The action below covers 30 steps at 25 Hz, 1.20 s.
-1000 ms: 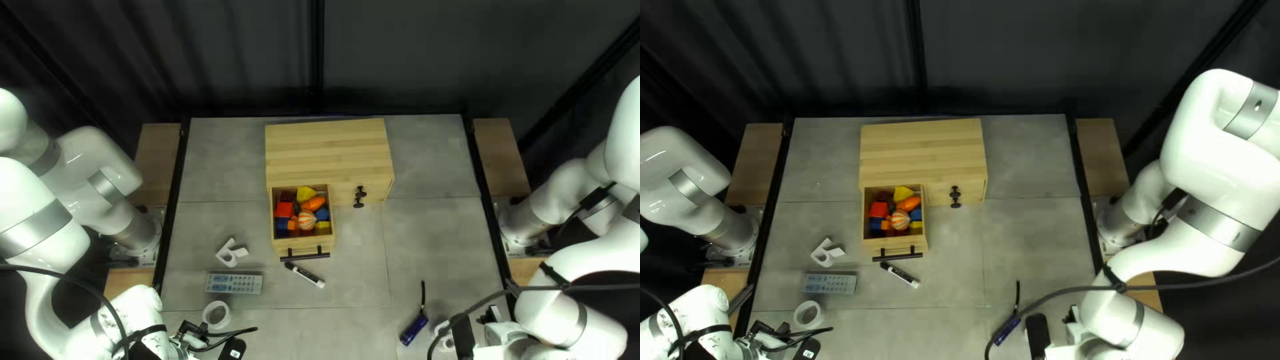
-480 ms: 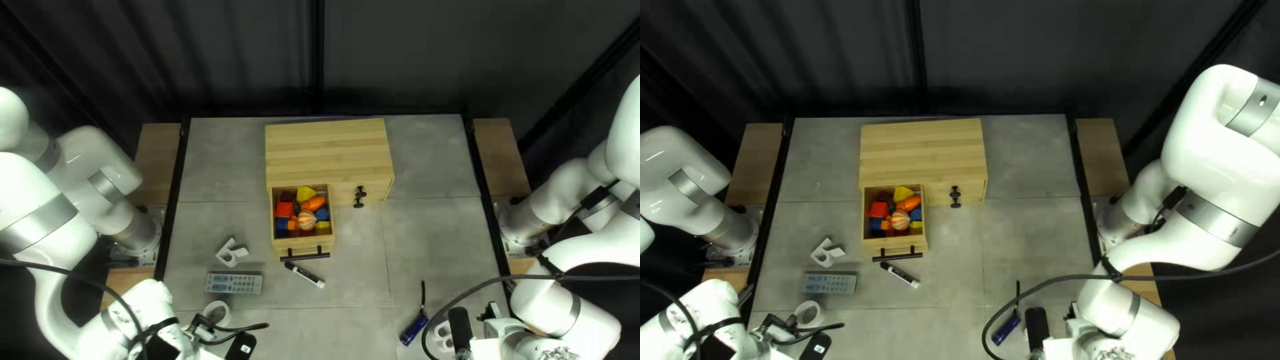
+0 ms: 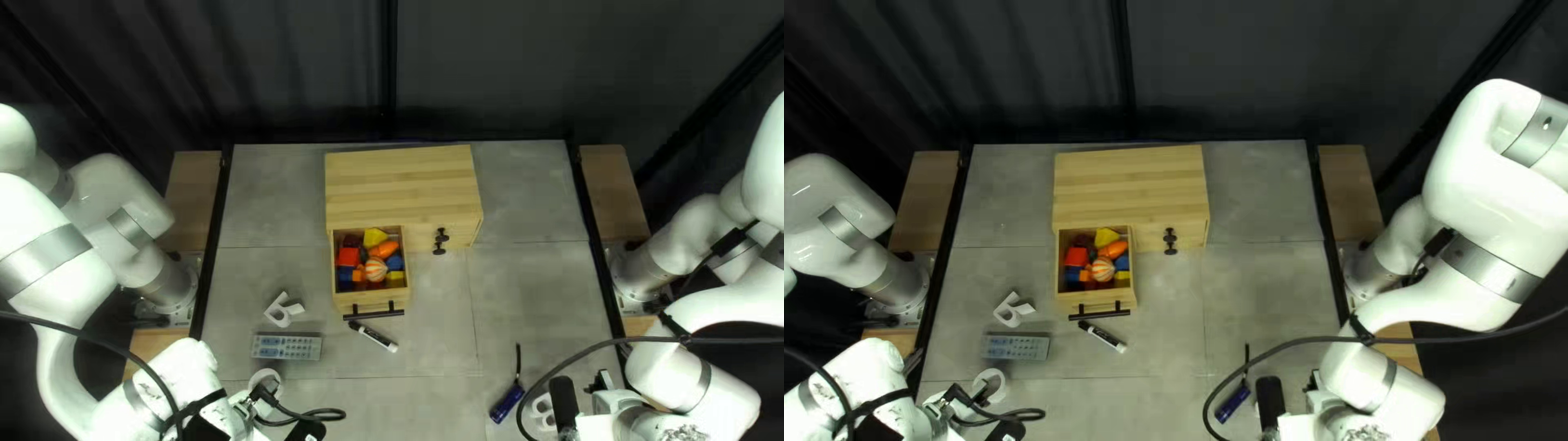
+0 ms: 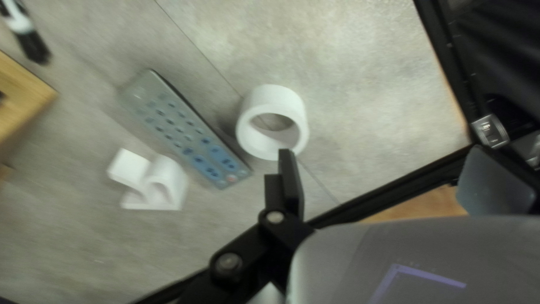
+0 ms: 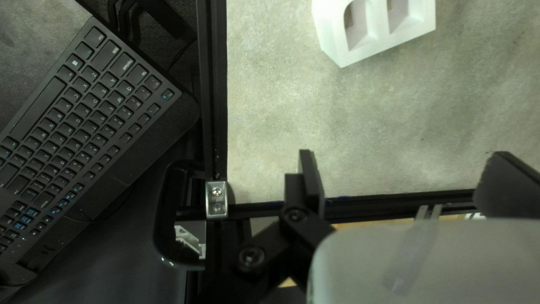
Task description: Open drawers and place objects into drawer and close
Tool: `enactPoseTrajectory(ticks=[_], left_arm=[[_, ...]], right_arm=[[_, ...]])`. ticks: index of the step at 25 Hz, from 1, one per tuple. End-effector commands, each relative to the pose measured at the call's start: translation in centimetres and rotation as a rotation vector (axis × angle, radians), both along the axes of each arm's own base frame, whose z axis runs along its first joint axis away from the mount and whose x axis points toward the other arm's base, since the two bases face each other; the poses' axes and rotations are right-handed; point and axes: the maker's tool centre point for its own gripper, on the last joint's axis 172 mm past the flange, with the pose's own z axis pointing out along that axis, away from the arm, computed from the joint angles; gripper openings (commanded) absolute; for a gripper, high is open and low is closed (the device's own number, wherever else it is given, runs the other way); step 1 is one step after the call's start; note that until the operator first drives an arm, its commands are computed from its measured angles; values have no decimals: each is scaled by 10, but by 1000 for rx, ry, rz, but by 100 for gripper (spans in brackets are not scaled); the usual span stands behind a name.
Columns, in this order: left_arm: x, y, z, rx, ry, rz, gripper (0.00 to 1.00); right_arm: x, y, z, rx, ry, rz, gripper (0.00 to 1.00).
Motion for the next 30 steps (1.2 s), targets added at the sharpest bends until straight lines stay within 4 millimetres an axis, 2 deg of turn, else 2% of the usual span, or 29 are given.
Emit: enactPoseTrajectory(ticks=[1, 16, 22, 30], left_arm=[[3, 9, 1, -14, -23, -8, 100], [2, 9, 0, -21, -17, 8, 100], [26, -7, -20, 43, 67, -108, 100], [21, 0, -22, 76, 78, -173, 100]], right_arm=[[0, 0, 0, 0, 0, 0, 100], [0, 0, 0, 0, 0, 0, 100], [0, 0, 0, 0, 0, 0, 100], [0, 0, 0, 0, 0, 0, 100]])
